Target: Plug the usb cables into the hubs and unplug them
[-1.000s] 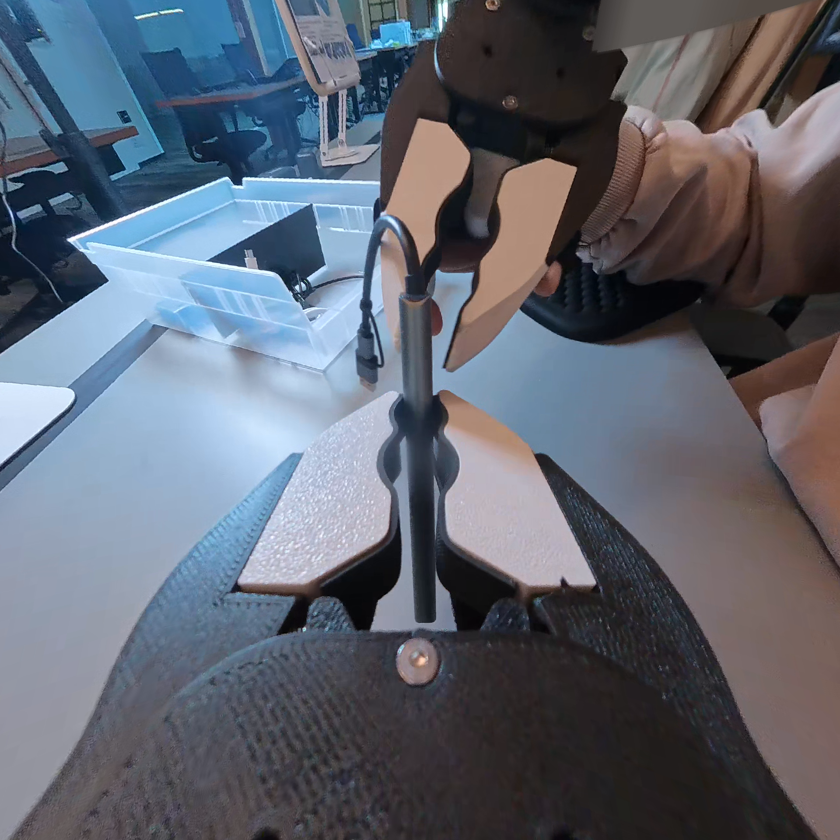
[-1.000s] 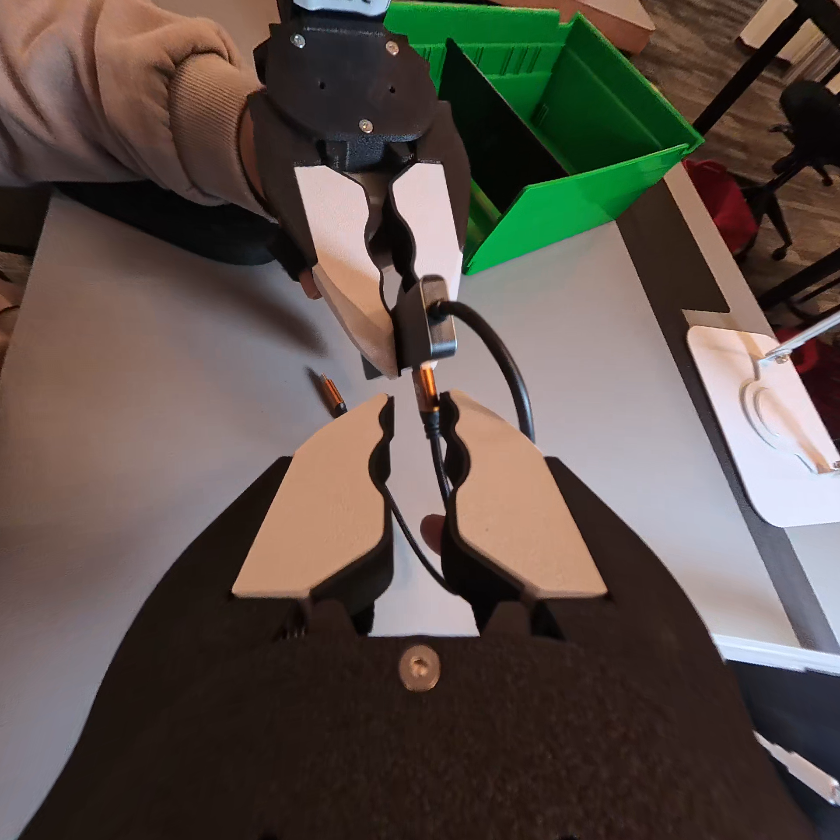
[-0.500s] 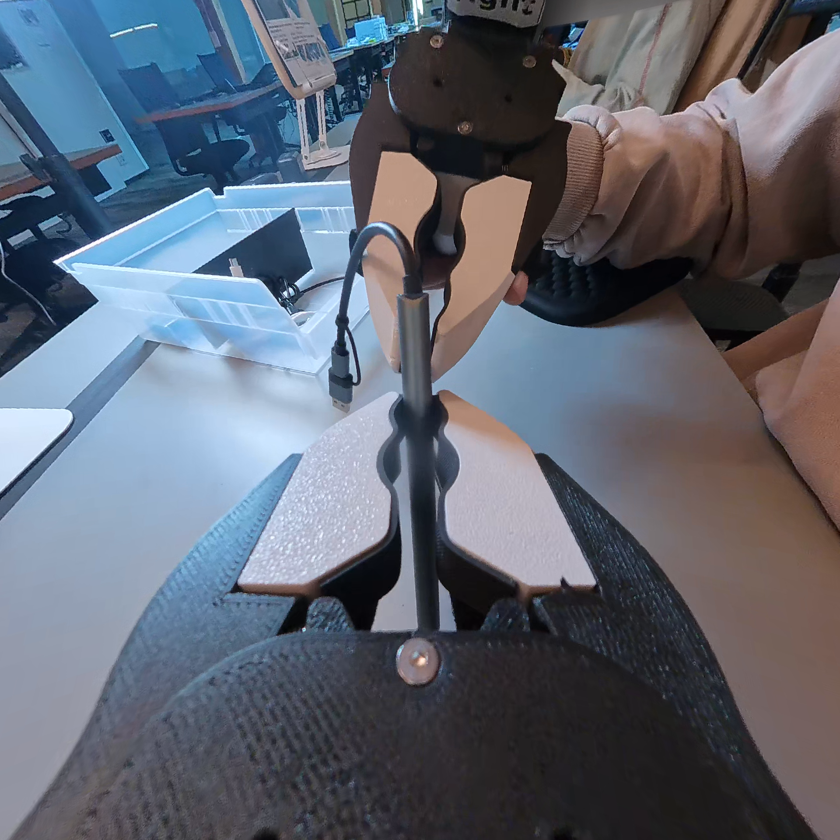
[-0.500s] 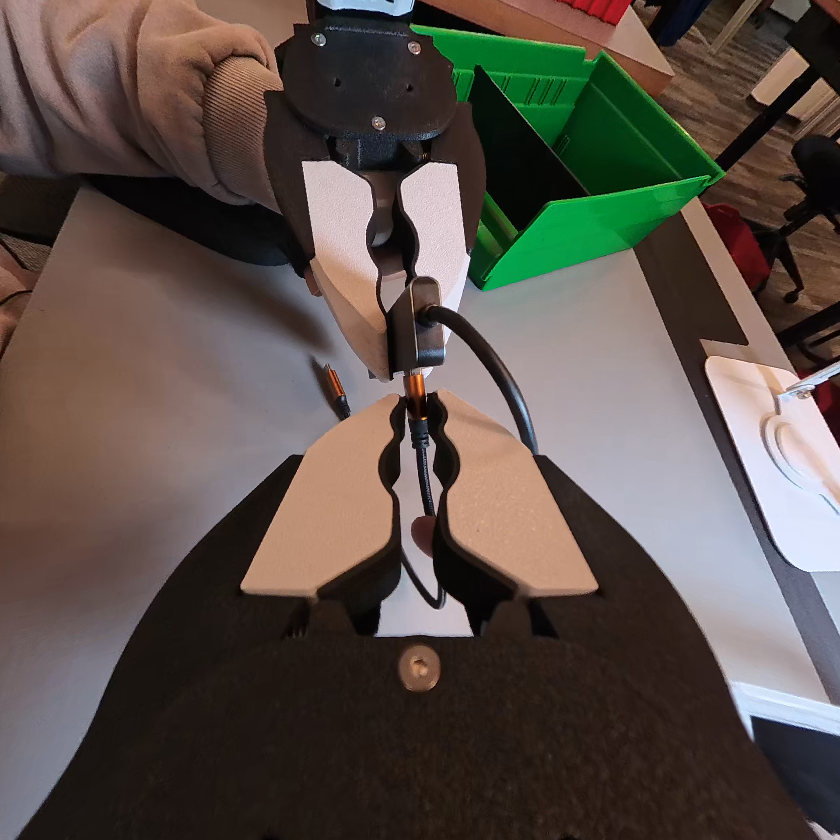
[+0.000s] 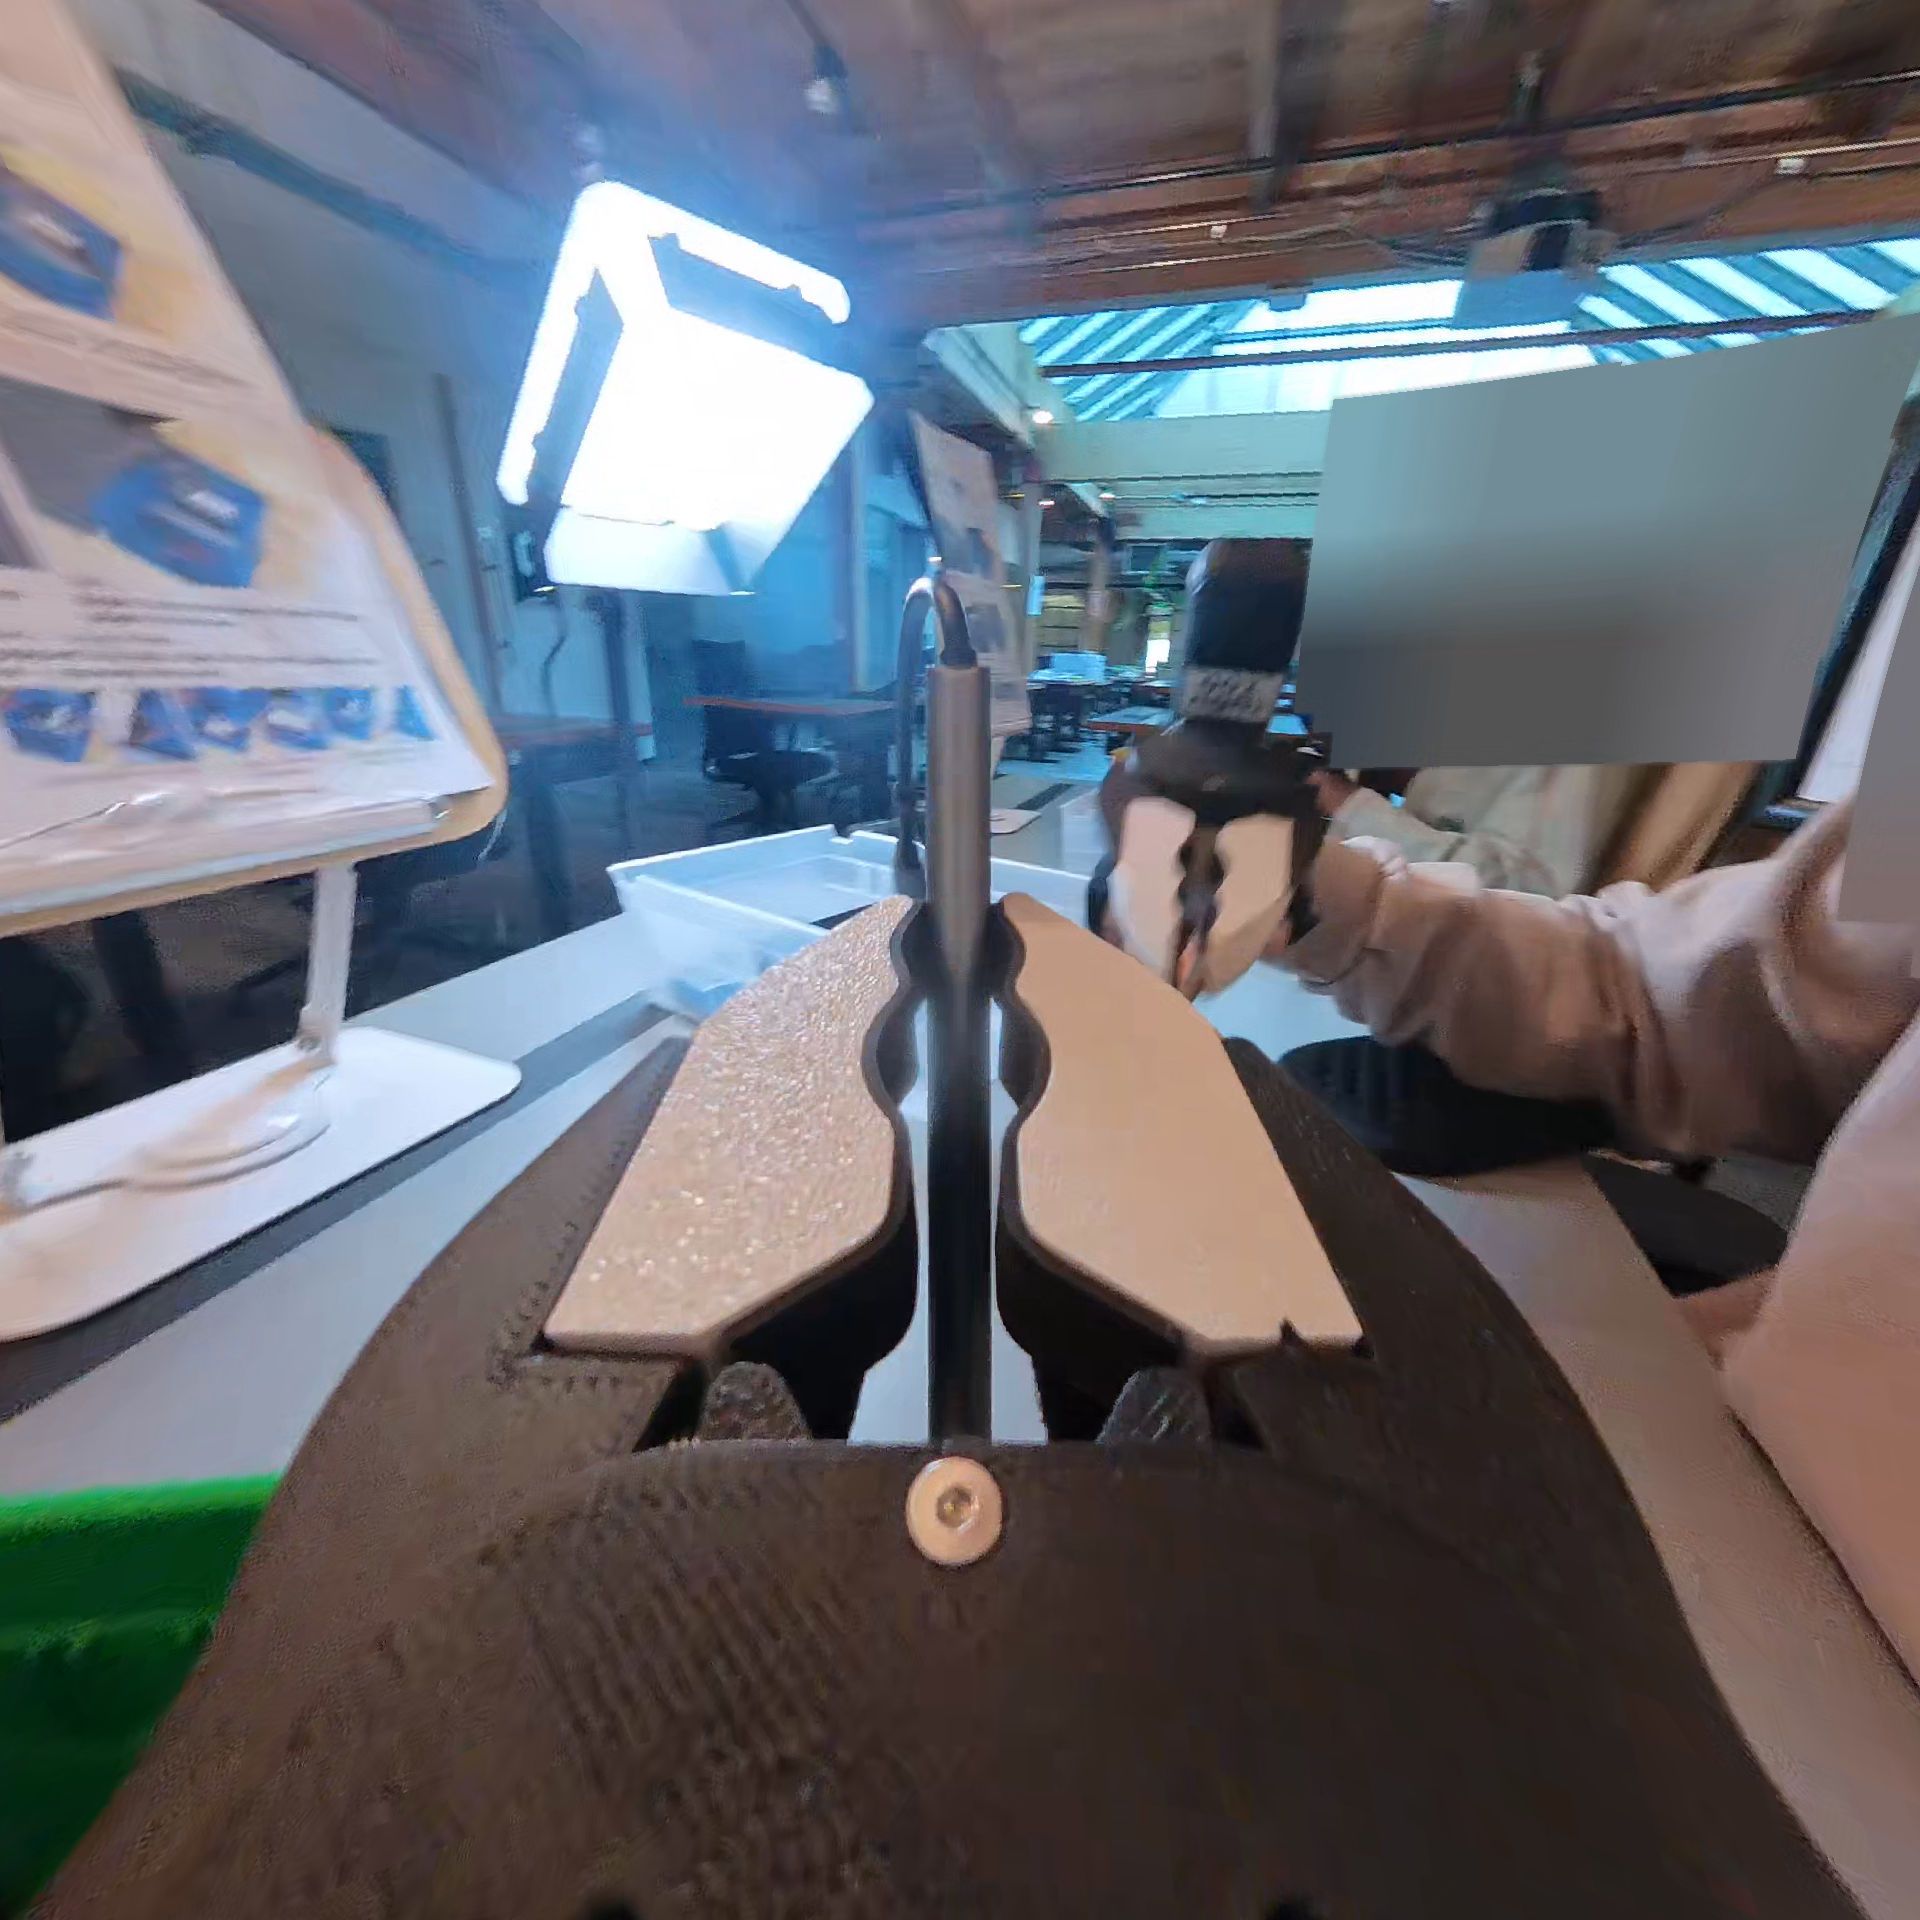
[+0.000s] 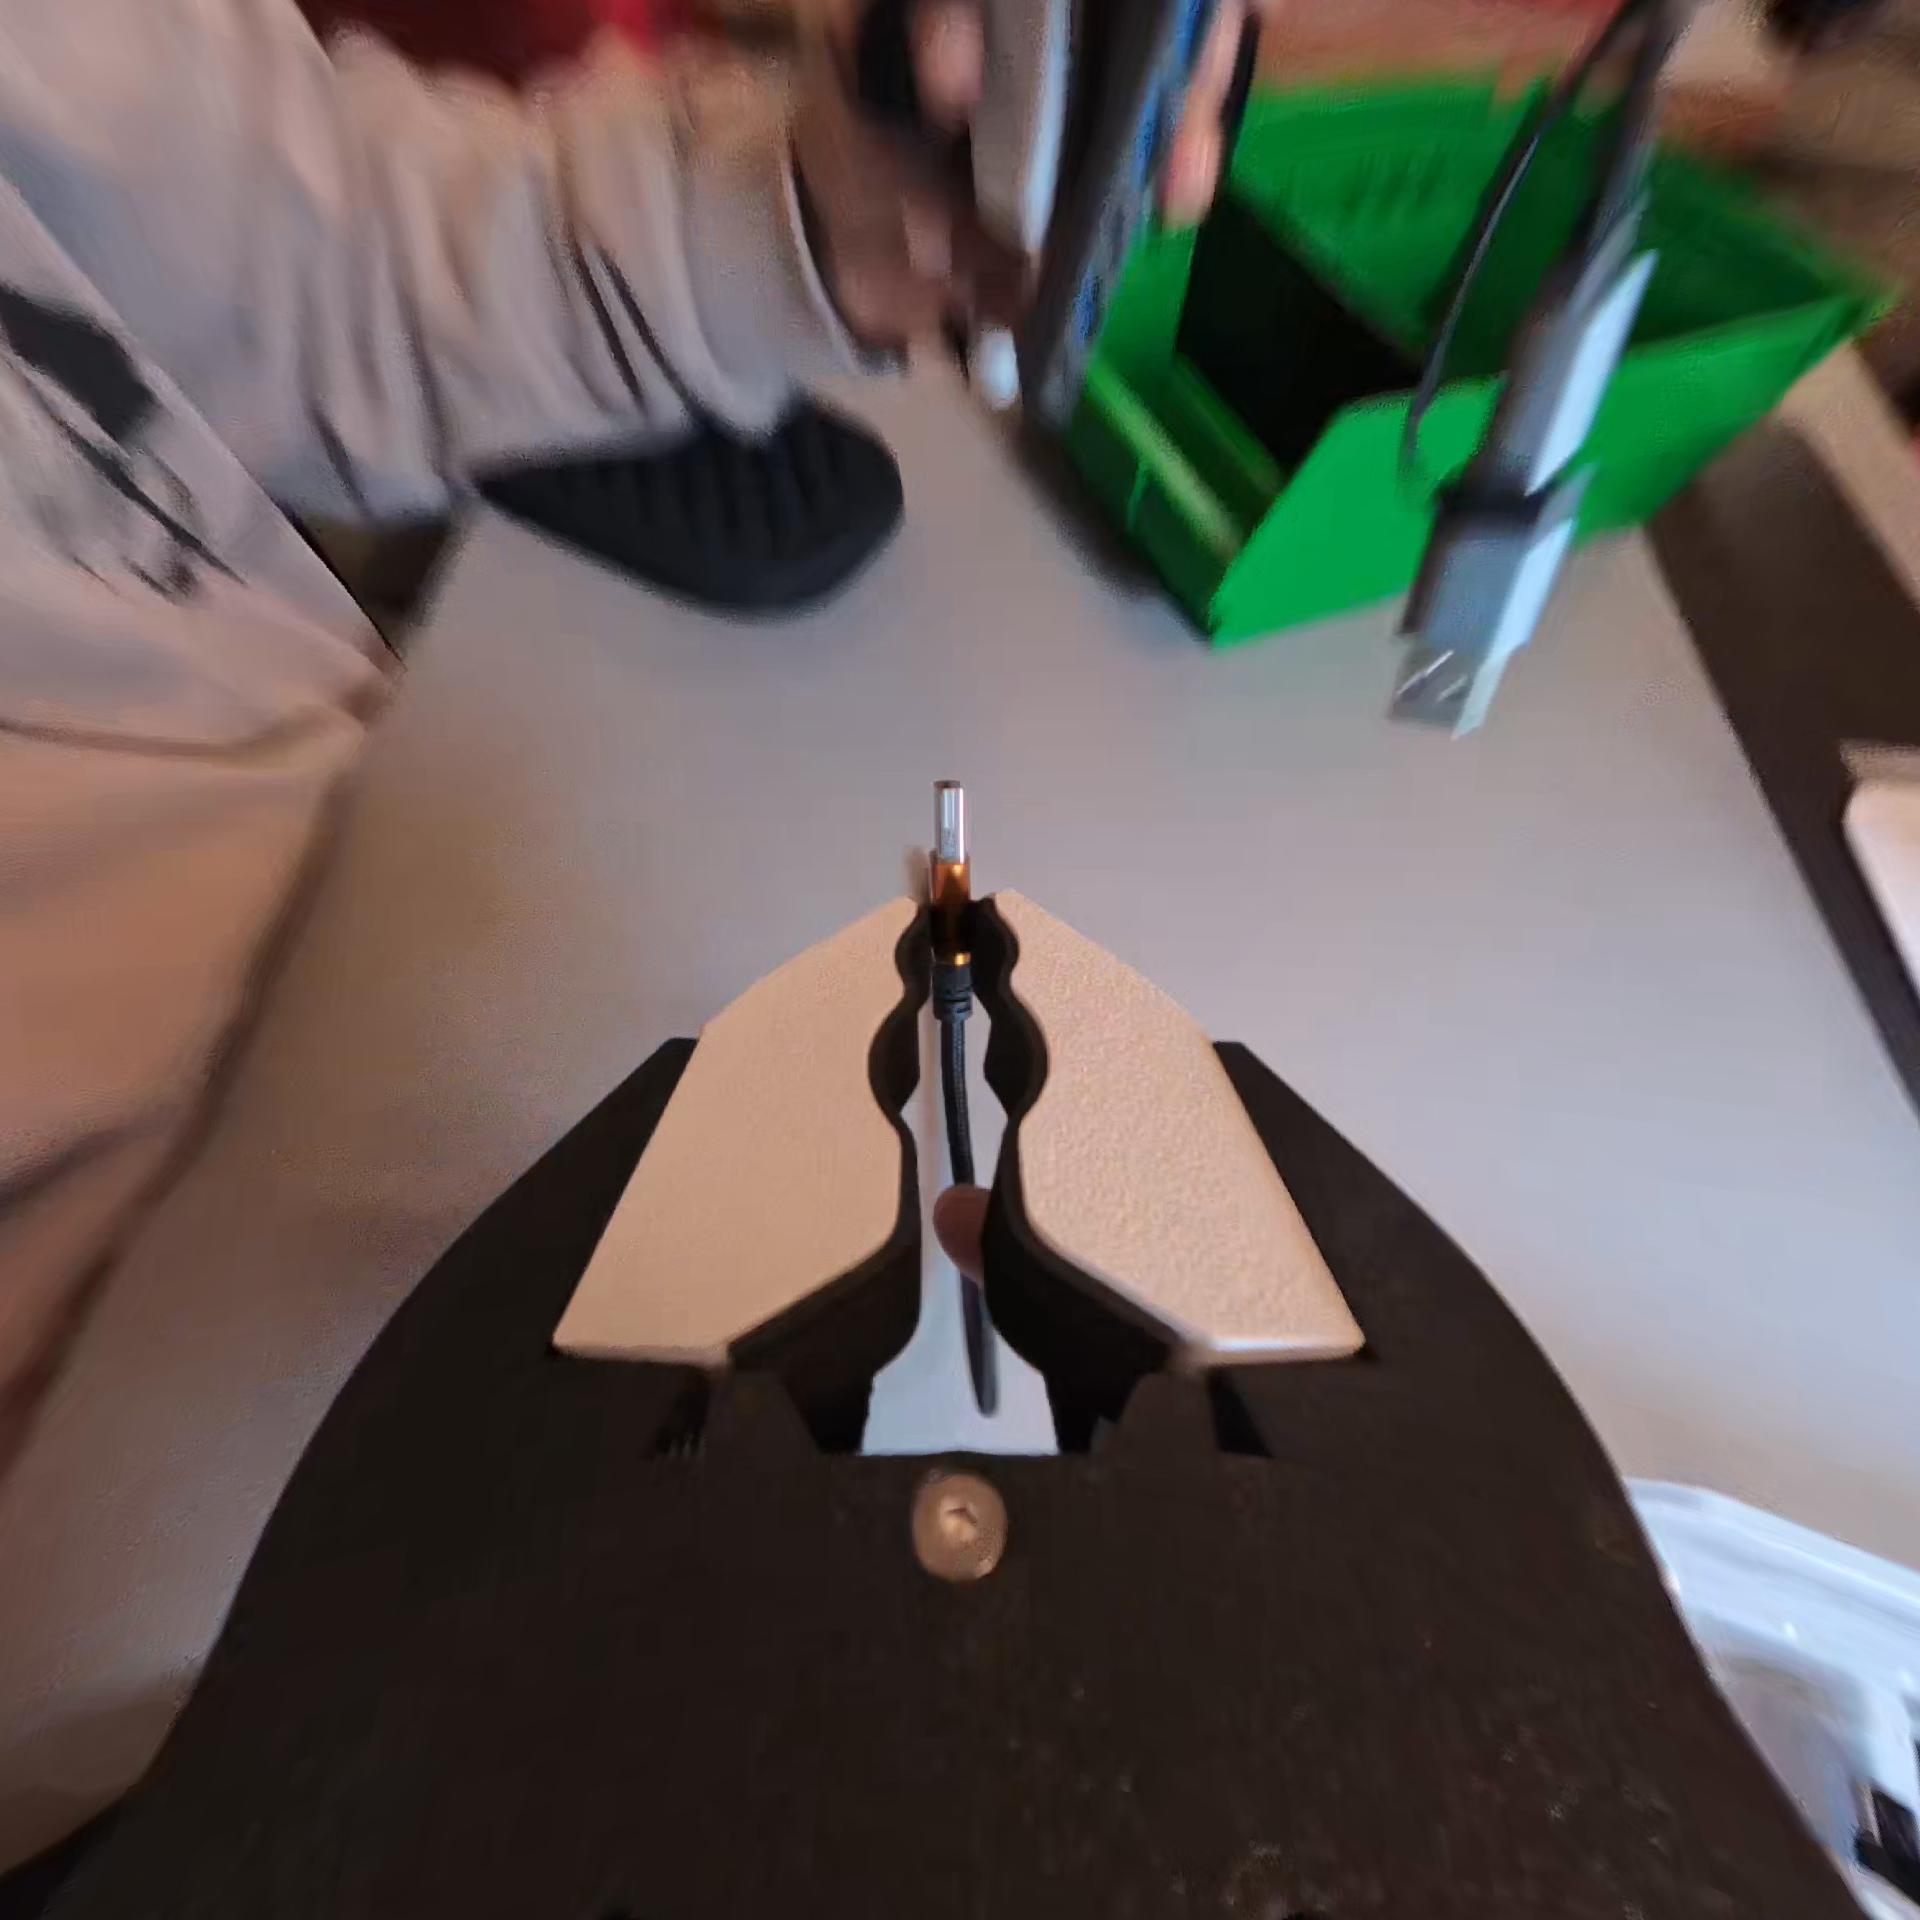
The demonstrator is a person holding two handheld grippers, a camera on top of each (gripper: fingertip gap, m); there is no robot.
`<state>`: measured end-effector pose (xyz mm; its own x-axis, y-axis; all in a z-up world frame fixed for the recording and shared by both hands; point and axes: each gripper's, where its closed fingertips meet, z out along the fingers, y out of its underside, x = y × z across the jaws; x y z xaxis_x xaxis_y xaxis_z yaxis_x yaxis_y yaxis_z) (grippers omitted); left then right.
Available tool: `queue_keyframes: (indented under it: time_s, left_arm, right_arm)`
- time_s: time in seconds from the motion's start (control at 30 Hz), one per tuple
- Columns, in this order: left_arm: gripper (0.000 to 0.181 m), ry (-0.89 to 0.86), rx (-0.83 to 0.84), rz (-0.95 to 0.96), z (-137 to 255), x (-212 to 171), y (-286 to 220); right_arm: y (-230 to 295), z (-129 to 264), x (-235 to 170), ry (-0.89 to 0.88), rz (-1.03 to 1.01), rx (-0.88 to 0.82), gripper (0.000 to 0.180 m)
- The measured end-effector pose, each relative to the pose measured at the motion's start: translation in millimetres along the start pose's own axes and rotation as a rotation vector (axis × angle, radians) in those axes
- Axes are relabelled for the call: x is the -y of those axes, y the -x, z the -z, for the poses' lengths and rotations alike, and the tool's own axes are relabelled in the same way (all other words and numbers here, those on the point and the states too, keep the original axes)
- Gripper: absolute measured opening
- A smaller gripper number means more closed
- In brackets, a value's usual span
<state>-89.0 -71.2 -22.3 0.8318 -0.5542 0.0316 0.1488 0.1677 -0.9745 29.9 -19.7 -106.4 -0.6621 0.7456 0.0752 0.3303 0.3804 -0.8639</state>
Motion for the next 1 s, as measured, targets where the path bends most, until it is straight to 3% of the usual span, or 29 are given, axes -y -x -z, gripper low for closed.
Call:
queue_keyframes:
  time_s: [0.03, 0.17, 0.3, 0.4, 0.53, 0.57, 0.63, 0.8, 1.0]
  left_arm:
    - [0.011, 0.005, 0.032, 0.013, 2, -4, 7]
    - [0.011, 0.09, 0.046, 0.007, -13, -30, 5]
    - [0.011, 0.17, 0.008, -0.013, -29, -58, -9]
    - [0.011, 0.217, 0.004, -0.015, -33, -74, -10]
    - [0.011, 0.247, 0.043, -0.017, -32, -86, -1]
    - [0.011, 0.245, 0.051, -0.008, -31, -87, 1]
    - [0.011, 0.245, 0.065, 0.006, -30, -89, 5]
    - [0.011, 0.254, 0.066, 0.004, -30, -92, 6]
    - [0.011, 0.274, 0.032, -0.017, -34, -95, -3]
  right_arm:
    - [1, 15, 19, -0.101, -0.006, 0.018, 0.007]
    - [-11, 81, 66, -0.401, 0.032, -0.114, 0.007]
    - [-49, 172, 89, -0.617, 0.046, -0.531, 0.007]
    - [-80, 216, 65, -0.54, 0.051, -0.858, 0.007]
    - [-129, 247, -8, -0.224, 0.063, -1.276, 0.007]
    - [-141, 242, -36, -0.077, 0.01, -1.292, 0.007]
    - [-148, 211, -95, 0.213, -0.202, -1.103, 0.017]
    - [-142, 184, -96, 0.257, -0.215, -0.997, 0.034]
    - [-134, 165, -74, 0.112, -0.186, -0.913, 0.032]
